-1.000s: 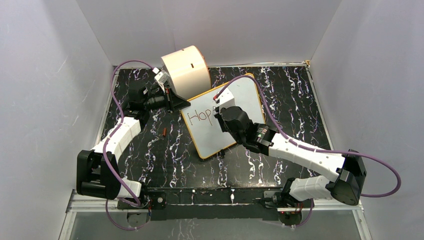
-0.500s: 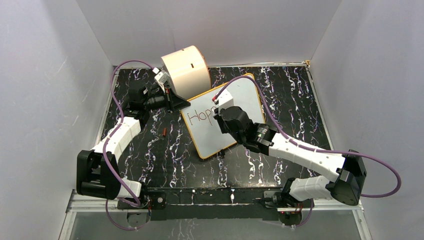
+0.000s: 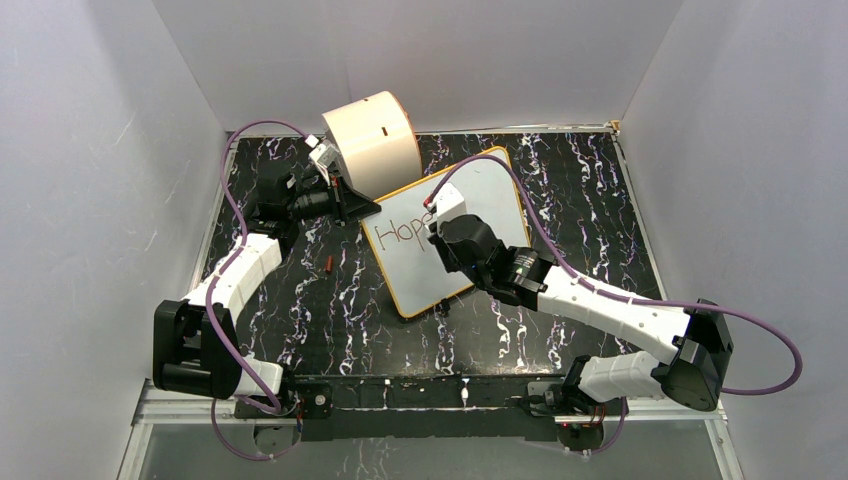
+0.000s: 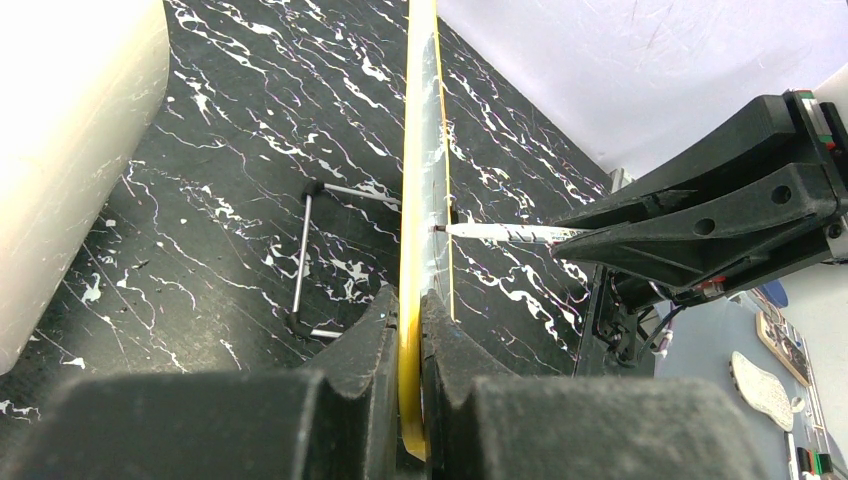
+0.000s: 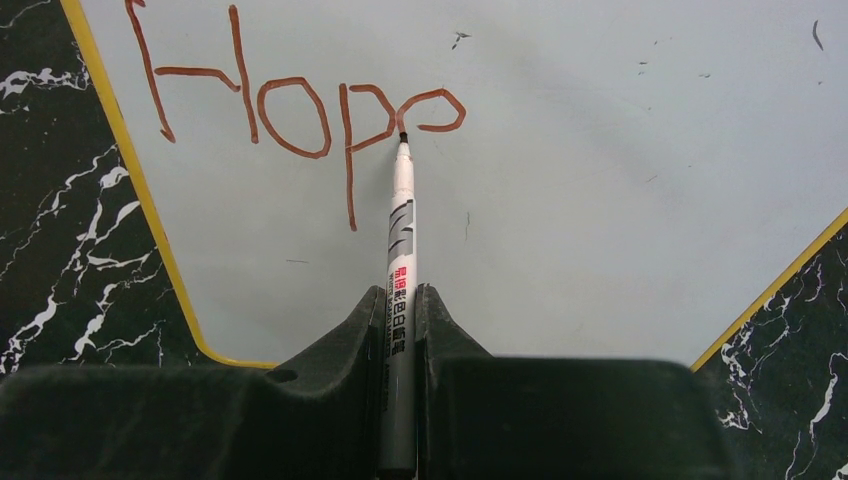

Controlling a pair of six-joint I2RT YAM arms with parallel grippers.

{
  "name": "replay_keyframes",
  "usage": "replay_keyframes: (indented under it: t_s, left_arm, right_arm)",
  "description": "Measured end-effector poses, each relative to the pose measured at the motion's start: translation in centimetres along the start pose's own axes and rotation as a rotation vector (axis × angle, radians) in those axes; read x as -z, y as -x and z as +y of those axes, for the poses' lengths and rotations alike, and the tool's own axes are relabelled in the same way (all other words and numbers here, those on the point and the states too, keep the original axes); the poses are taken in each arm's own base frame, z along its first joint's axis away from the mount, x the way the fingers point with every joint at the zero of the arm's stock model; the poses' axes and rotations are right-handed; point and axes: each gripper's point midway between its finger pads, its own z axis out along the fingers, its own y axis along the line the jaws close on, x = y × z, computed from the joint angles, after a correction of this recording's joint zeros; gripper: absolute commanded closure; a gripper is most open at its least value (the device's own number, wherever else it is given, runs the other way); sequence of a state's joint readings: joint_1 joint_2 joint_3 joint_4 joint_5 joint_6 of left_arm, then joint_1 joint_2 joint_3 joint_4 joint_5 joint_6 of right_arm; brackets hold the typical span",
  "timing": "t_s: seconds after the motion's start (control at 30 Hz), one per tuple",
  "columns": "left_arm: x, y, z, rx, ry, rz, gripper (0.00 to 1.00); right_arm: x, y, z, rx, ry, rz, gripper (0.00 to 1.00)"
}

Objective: Write a sentence on the whiteboard

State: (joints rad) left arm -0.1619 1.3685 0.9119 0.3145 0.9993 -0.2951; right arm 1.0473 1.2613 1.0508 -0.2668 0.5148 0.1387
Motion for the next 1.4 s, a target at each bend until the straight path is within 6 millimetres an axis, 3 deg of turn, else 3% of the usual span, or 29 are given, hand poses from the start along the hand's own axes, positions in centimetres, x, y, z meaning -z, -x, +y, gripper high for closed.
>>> replay_keyframes:
  t_s: [0.9,1.4]
  left_arm:
    - [0.0,0.0,0.0,-0.002,-0.001,0.002,1.0]
    - [0.0,0.0,-0.1,-0.004,-0.006,0.004,1.0]
  right_arm:
    - [0.2,-0.8,-1.7,0.007,-0.091,0.026,1.0]
    - [2.0,1.2,-3.0,-0.037,-0.101,-0.045,1.0]
